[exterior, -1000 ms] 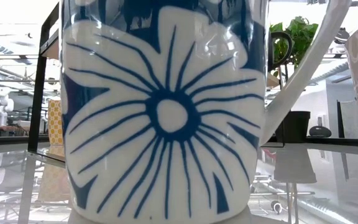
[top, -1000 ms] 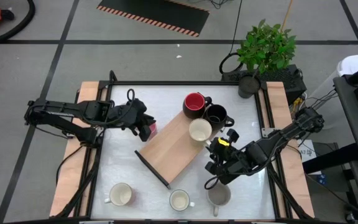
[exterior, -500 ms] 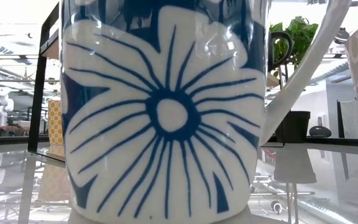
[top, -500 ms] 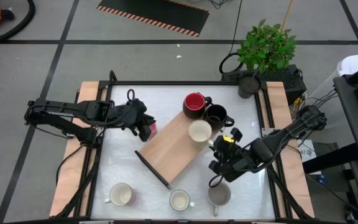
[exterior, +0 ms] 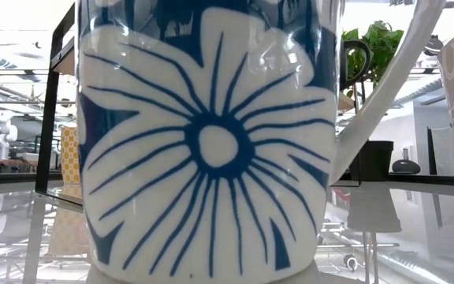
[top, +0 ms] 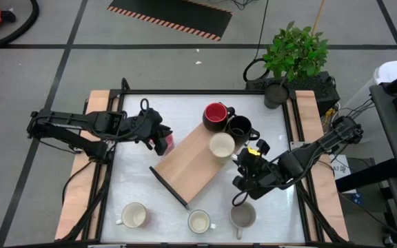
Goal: Place coffee mugs
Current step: Put the white mug on top of the shelf, then put the pink mug on top of the shelf
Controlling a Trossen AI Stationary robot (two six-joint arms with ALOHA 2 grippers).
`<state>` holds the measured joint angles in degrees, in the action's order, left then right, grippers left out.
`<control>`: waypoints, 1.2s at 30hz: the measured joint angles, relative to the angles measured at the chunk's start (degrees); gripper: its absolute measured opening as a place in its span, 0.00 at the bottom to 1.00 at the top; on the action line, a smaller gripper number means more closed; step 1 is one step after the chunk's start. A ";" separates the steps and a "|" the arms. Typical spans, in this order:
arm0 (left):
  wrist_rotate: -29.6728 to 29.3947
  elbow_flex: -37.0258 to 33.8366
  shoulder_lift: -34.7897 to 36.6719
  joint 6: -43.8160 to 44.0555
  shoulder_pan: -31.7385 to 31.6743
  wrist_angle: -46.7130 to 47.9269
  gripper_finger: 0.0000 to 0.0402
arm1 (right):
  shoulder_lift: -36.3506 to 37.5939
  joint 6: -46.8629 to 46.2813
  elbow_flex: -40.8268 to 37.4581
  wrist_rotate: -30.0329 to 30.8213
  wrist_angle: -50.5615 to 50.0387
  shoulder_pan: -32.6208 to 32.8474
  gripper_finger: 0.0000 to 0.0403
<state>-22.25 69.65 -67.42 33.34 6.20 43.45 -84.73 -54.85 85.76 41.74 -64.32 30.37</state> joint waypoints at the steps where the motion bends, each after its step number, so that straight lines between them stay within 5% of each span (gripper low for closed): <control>1: -0.01 0.00 0.00 0.05 0.00 -0.01 0.19 | 0.00 0.01 0.00 0.00 -0.59 0.00 0.19; 9: -0.01 0.00 0.00 0.20 0.00 -0.08 0.19 | 0.00 0.09 0.00 1.22 -1.64 -0.37 0.21; 20: -0.26 0.00 0.00 -0.94 0.00 -0.04 0.19 | 1.36 -1.26 0.01 -0.88 -1.53 -0.35 0.45; 36: 11.20 0.00 0.00 -4.84 -5.67 8.99 0.19 | 13.71 -1.03 0.02 -6.21 -0.59 -0.28 0.51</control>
<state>-11.05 69.65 -67.42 28.50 0.52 52.44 -71.02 -55.88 85.78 35.53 -64.90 30.09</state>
